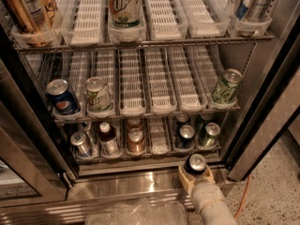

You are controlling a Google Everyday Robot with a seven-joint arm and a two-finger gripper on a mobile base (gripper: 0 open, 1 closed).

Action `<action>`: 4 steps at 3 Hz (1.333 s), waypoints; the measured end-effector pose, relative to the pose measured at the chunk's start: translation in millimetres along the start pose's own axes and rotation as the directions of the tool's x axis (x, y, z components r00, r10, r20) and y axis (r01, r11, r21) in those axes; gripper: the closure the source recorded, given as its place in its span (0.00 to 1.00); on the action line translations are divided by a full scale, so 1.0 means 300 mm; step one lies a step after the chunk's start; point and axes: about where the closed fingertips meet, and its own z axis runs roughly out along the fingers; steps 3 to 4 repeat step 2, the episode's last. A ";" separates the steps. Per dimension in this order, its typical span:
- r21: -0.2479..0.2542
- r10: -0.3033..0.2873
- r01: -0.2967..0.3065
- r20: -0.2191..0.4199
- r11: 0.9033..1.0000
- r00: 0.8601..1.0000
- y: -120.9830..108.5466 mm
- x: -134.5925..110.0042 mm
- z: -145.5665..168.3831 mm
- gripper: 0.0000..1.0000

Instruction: Pick pepsi can from bottom shelf of fridge

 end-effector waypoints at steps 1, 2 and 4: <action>-0.017 -0.017 0.016 -0.056 1.000 0.998 0.059 0.019 -0.080 1.00; -0.017 -0.018 0.017 -0.057 1.000 0.998 0.060 0.020 -0.080 1.00; -0.017 -0.018 0.017 -0.057 1.000 0.998 0.060 0.020 -0.080 1.00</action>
Offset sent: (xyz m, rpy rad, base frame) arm -0.0465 0.0167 -0.0002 -0.0478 0.0776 0.0252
